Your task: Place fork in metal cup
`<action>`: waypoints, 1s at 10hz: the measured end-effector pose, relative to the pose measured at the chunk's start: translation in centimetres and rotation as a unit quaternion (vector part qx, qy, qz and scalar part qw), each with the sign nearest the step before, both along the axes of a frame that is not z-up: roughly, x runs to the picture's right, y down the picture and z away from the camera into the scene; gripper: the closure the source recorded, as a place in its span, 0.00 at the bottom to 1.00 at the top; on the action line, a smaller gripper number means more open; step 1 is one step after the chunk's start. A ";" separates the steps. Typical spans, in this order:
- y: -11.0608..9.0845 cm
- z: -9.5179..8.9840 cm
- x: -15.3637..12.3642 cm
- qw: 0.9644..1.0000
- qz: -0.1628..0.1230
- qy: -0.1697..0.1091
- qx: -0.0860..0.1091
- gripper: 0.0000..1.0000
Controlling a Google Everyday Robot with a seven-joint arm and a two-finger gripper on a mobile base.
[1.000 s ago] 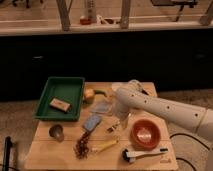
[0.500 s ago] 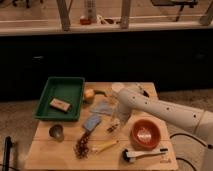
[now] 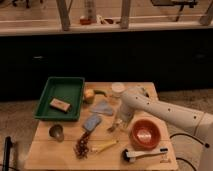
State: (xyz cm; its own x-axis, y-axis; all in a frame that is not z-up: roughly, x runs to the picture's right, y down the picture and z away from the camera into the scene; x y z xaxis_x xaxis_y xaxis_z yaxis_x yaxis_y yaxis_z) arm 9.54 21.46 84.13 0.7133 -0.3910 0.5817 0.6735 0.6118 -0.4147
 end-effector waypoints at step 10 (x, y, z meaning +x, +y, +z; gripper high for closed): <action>-0.4 2.3 -1.0 1.000 -0.007 -0.004 -0.008 1.00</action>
State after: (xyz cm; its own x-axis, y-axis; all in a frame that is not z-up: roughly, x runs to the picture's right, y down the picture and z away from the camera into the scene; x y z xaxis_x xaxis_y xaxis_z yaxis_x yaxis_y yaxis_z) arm 8.57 21.06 86.41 0.7034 -0.3910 0.5936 0.6849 0.5961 -0.4190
